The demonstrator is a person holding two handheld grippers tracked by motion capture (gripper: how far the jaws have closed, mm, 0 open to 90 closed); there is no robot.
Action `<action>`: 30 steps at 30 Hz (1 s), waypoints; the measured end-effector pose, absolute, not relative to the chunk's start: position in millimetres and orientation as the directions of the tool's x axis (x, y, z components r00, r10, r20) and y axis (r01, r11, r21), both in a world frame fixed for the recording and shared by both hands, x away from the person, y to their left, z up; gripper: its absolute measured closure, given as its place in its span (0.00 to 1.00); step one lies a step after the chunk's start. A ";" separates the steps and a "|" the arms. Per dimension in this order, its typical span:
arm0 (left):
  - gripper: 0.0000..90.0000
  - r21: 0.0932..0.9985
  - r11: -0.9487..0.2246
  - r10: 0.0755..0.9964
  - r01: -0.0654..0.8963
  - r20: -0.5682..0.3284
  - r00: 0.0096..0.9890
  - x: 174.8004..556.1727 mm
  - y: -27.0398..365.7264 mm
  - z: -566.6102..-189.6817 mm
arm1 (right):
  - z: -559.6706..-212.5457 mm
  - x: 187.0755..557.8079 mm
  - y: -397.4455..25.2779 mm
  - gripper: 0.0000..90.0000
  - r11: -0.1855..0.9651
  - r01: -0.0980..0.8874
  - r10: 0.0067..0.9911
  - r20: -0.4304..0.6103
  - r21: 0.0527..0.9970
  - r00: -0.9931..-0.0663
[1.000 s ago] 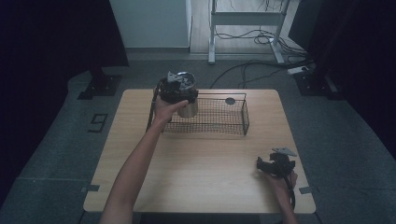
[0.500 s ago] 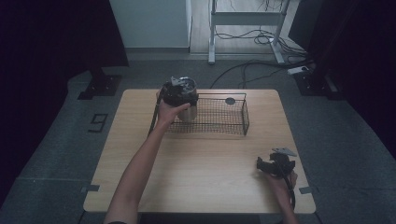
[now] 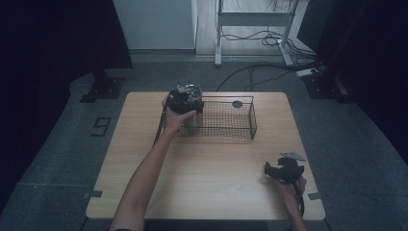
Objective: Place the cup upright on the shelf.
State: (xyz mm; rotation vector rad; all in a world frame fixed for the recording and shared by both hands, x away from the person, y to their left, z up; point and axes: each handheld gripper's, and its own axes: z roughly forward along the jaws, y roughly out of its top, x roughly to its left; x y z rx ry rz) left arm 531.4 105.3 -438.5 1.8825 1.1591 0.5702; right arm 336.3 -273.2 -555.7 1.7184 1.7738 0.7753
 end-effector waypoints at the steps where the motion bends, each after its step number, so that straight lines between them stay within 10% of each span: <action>1: 0.05 0.832 -0.232 0.881 0.504 -0.039 0.471 531.5 105.4 -439.6 | -555.8 336.3 -273.3 0.08 0.020 0.684 0.999 0.007 0.730 -0.036; 30: 0.05 0.818 -0.249 0.884 0.519 -0.027 0.467 528.8 103.5 -461.7 | -555.8 336.3 -273.3 0.08 0.021 0.683 0.999 0.007 0.730 -0.038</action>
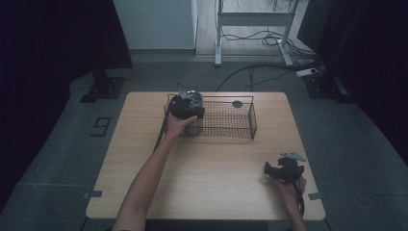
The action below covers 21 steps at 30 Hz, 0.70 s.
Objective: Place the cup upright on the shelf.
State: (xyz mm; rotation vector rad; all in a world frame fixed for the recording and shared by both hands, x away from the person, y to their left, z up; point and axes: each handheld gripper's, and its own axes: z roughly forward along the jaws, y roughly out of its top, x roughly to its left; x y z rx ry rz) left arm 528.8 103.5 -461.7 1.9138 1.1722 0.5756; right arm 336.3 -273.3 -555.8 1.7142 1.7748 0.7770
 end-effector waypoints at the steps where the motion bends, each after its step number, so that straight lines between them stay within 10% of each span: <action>1: 0.05 0.819 -0.246 0.885 0.519 -0.030 0.465 528.6 103.5 -462.3 | -555.7 336.2 -273.2 0.08 0.019 0.684 0.999 0.008 0.729 -0.037; 21: 0.03 0.814 -0.246 0.875 0.526 -0.048 0.482 518.9 112.2 -467.4 | -555.8 336.2 -273.4 0.08 0.024 0.682 0.999 0.005 0.731 -0.040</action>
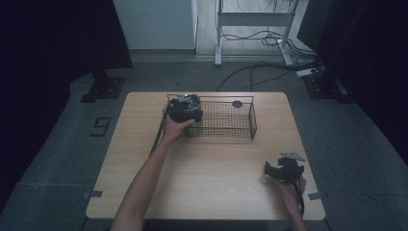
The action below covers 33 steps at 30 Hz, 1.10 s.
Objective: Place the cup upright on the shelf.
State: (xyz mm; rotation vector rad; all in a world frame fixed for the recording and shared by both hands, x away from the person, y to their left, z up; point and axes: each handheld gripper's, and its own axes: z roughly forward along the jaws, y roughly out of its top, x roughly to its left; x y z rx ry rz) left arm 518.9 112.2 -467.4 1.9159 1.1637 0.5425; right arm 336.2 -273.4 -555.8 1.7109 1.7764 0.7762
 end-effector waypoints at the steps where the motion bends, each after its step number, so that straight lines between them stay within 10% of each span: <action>1: 0.01 0.818 -0.242 0.868 0.522 -0.058 0.492 517.9 112.8 -466.4 | -555.8 336.2 -273.4 0.08 0.023 0.682 0.999 0.005 0.731 -0.039; 33: 0.01 0.859 -0.260 0.868 0.441 0.008 0.497 442.4 139.1 -438.4 | -555.7 336.2 -273.2 0.09 0.020 0.683 0.999 0.007 0.730 -0.037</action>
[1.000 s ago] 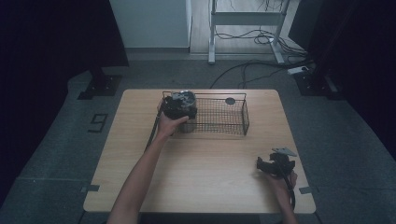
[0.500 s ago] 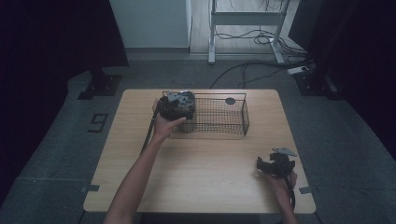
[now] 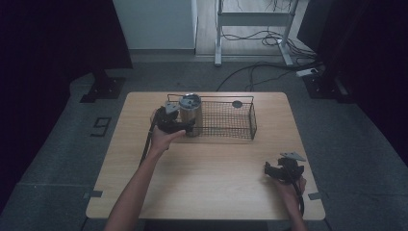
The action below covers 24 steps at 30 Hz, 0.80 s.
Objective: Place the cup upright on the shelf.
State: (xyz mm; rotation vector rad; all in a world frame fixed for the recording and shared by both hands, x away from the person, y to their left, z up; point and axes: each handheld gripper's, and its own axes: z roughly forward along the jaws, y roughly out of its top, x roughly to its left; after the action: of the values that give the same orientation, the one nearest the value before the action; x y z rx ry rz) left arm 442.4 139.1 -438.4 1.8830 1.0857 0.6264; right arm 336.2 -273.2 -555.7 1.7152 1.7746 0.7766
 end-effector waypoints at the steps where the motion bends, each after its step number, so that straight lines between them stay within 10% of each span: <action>1: 0.01 0.858 -0.259 0.863 0.443 0.000 0.506 438.6 140.1 -439.0 | -555.8 336.3 -273.4 0.08 0.022 0.682 0.999 0.005 0.731 -0.038; 24: 0.05 0.849 -0.259 0.851 0.461 -0.026 0.525 346.9 154.5 -477.4 | -555.5 337.5 -272.3 0.09 0.021 0.683 0.999 0.007 0.730 -0.039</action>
State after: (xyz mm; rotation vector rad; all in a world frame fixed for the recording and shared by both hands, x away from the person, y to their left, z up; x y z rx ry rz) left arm 346.9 154.5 -477.4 1.8970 1.0768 0.5660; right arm 337.5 -272.3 -555.5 1.7136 1.7758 0.7772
